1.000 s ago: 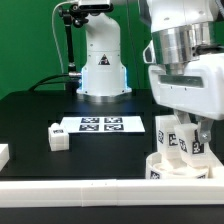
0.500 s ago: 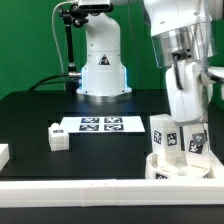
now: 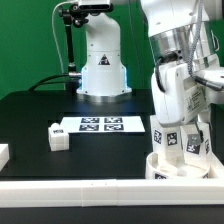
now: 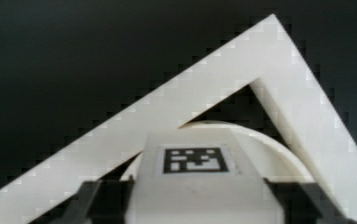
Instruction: Assemble stool
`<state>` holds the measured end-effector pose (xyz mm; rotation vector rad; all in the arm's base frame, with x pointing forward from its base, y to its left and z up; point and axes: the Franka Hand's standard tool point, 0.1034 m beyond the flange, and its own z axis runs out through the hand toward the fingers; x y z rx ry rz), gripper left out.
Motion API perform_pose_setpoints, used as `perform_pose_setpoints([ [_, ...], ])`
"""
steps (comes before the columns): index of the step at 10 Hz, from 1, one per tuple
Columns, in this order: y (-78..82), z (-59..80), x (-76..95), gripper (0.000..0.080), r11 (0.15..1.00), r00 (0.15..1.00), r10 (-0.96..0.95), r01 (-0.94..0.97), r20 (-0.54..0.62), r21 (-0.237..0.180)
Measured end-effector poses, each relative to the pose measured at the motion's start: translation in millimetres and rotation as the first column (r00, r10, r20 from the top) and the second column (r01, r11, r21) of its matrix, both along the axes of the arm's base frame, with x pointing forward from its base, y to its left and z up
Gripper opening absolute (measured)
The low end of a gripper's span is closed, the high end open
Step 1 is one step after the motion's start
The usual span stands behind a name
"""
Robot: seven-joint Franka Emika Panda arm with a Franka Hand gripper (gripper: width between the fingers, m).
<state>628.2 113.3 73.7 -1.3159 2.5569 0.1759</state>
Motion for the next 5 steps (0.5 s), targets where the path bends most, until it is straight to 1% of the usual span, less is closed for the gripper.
perform_pose_setpoints([
  [3,-1.2,-0.1,0.3,0.0340,0.998,0.998,-0.058,0.059,-0.004,0.025],
  [5,-2.2,-0.3,-0.5,0.0340,0.990,0.991,-0.136,0.136,0.001,0.043],
])
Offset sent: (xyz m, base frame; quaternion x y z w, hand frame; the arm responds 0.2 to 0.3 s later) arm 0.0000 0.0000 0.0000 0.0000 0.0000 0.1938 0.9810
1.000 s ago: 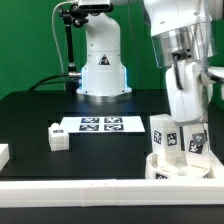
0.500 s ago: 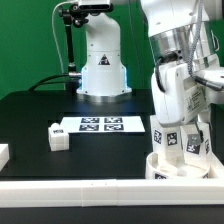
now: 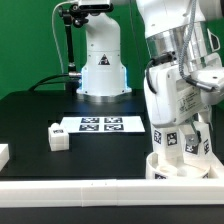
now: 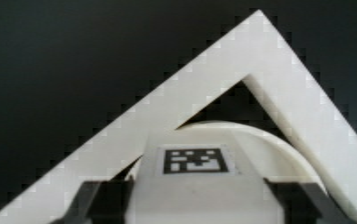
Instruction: Assemble stool
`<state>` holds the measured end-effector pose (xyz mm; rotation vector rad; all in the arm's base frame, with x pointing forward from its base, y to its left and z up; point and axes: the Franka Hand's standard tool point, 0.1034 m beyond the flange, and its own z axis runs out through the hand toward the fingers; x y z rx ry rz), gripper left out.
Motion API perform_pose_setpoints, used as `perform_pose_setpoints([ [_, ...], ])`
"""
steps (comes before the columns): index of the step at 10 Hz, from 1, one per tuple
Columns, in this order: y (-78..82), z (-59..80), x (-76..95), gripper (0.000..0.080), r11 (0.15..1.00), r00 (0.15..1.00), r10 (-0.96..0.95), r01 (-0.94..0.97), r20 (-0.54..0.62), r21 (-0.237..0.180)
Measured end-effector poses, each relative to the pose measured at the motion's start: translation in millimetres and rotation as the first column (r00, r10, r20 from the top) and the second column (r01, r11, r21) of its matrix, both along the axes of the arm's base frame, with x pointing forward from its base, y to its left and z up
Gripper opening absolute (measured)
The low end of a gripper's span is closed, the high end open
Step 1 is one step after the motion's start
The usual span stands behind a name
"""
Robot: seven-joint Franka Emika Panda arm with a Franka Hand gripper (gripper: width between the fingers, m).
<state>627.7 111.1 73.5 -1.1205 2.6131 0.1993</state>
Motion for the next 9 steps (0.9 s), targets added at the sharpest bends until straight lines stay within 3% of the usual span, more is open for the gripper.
perform_pose_setpoints([
  [1,-0.2,-0.5,-0.5,0.0340,1.000,1.000,-0.018,0.018,0.009,0.001],
  [2,1.4,-1.1,-1.1,0.0396,1.000,1.000,-0.025,0.025,0.007,0.007],
  [3,2.2,-1.4,-1.4,0.0544,1.000,1.000,0.001,-0.001,0.013,0.001],
  [4,2.2,-1.1,-1.3,0.0544,1.000,0.999,0.026,-0.026,0.019,-0.004],
  [5,2.4,1.1,-0.7,0.0631,0.999,0.999,0.037,-0.037,0.025,-0.005],
  [9,6.5,29.6,7.9,0.0649,0.995,0.991,0.104,-0.104,0.085,-0.012],
])
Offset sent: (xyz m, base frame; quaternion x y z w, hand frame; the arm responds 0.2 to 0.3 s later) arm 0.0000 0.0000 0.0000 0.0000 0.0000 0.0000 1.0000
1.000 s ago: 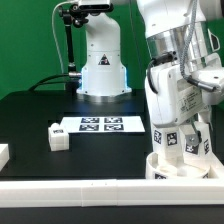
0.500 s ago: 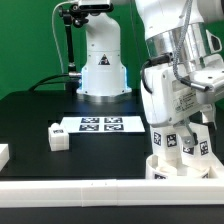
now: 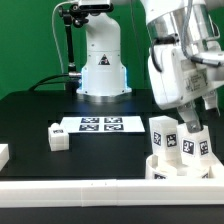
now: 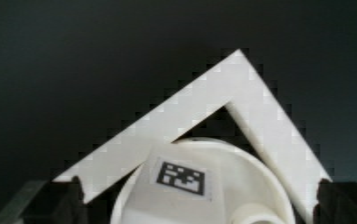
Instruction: Assemble stool
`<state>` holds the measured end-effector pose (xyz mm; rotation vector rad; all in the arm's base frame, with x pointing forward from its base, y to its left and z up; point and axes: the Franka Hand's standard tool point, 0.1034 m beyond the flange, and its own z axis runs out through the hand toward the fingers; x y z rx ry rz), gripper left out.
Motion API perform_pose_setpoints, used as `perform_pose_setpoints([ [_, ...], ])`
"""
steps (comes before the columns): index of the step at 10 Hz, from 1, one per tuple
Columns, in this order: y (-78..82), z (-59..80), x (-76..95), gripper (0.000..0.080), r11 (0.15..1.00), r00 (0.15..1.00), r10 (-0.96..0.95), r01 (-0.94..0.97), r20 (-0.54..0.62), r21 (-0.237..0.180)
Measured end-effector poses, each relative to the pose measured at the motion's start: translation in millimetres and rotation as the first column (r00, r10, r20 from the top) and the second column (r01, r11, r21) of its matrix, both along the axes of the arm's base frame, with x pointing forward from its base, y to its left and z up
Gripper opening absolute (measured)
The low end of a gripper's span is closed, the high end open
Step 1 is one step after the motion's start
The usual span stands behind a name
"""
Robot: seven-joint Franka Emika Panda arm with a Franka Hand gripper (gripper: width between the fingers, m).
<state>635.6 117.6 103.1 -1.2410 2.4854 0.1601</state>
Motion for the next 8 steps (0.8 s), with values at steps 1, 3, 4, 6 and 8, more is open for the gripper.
perform_pose_setpoints([
  [1,-1.1,-2.8,-0.9,0.0649,0.999,0.999,0.034,-0.034,0.004,-0.013],
  [3,-1.5,-3.3,-1.0,0.0649,0.981,0.982,0.186,-0.183,0.039,-0.061],
  [4,-1.5,-3.7,-1.3,0.0649,0.971,0.972,0.231,-0.227,0.046,-0.075],
  [6,-0.6,-5.1,-5.7,0.0649,0.869,0.876,0.481,-0.473,0.031,-0.143],
  [8,4.7,1.7,-3.5,0.0649,0.681,0.696,0.718,-0.701,0.006,-0.212],
])
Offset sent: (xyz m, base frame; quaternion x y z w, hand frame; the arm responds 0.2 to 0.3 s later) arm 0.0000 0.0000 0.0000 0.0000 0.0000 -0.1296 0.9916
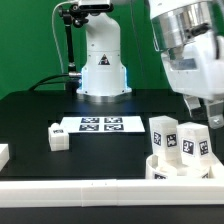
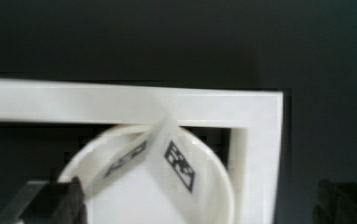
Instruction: Assemble stool
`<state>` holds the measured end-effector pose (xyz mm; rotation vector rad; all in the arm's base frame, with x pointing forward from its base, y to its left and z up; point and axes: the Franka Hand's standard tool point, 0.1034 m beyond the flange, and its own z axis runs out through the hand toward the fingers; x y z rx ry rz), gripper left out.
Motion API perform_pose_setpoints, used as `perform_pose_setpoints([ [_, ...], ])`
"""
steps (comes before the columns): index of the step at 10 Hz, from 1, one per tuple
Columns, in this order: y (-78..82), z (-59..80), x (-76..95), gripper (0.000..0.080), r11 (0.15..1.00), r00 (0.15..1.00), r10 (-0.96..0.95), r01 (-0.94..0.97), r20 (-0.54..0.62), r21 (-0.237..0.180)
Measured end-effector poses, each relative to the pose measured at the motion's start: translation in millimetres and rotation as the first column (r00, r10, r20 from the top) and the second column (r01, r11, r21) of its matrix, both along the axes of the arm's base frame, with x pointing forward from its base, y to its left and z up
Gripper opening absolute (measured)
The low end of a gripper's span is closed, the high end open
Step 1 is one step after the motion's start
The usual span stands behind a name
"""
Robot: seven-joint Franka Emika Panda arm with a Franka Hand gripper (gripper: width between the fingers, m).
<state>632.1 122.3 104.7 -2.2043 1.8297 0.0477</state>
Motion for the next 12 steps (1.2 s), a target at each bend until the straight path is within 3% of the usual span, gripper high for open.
perform_pose_setpoints([
  [2,5.1,4.0,2.5,0.0649,0.974,0.974,0.223,-0.221,0.040,-0.046],
  [7,4.0,3.5,2.6,0.0649,0.868,0.866,0.493,-0.484,0.085,-0.112],
  [10,-0.2,4.2,2.3,0.0649,0.567,0.574,0.817,-0.788,0.048,-0.241],
  [12,1.0,5.3,-0.3,0.0649,0.341,0.360,0.933,-0.901,-0.025,-0.268],
])
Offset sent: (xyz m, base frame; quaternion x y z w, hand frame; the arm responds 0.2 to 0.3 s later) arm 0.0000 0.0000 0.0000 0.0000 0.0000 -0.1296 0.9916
